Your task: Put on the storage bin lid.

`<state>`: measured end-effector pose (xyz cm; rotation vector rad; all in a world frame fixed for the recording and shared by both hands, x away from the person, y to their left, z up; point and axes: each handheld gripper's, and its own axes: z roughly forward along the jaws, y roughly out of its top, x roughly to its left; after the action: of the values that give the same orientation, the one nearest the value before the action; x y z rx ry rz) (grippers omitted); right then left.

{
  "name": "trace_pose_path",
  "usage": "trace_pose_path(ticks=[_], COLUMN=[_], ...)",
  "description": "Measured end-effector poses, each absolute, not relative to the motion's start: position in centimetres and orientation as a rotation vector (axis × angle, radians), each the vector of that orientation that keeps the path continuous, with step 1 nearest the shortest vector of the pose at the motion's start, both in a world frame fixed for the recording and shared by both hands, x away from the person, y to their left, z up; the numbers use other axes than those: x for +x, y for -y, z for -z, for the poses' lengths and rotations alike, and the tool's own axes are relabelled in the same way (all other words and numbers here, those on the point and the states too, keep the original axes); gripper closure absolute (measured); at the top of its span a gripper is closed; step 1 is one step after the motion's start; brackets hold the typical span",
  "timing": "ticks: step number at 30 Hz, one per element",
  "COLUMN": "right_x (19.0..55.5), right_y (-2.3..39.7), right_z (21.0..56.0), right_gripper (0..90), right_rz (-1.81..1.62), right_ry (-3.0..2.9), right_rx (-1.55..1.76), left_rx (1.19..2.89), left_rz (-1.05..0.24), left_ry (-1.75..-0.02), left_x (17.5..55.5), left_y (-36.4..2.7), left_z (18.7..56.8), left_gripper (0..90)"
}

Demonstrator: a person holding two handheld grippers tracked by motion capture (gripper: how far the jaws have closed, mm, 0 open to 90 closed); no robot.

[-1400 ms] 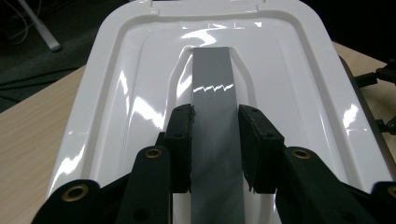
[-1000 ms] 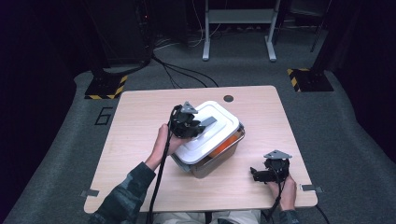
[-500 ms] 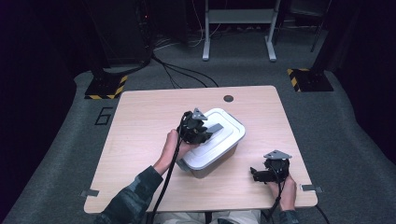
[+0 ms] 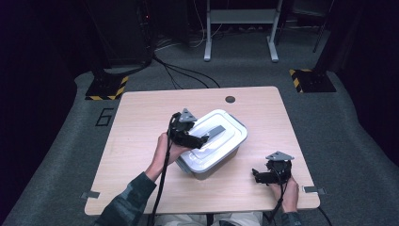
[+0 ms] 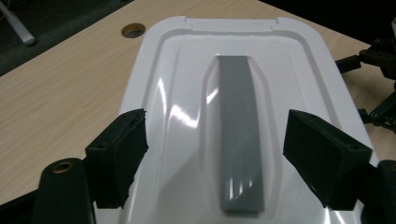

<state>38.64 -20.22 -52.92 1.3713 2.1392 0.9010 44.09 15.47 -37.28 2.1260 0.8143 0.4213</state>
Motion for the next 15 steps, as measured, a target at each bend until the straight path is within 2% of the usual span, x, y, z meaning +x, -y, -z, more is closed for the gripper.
trace_pose_path(ticks=[2,10,15], right_x=[38.6,38.6,38.6], right_y=[20.2,20.2,20.2], right_z=[52.9,52.9,52.9], right_gripper=[0.3,0.3,0.3], right_rz=[-0.904,-0.903,-0.901], right_ry=[-2.140,-2.139,-2.136], right_rx=[1.373,1.372,1.373], left_rx=[2.108,1.997,1.883], left_rz=[-0.437,-0.560,-0.650], left_ry=[-0.830,-0.946,-1.117], left_x=[43.8,42.5,41.5], left_y=[-16.7,-23.7,-28.5], left_z=[37.3,38.2,40.6], left_gripper=[16.3,12.3,9.0])
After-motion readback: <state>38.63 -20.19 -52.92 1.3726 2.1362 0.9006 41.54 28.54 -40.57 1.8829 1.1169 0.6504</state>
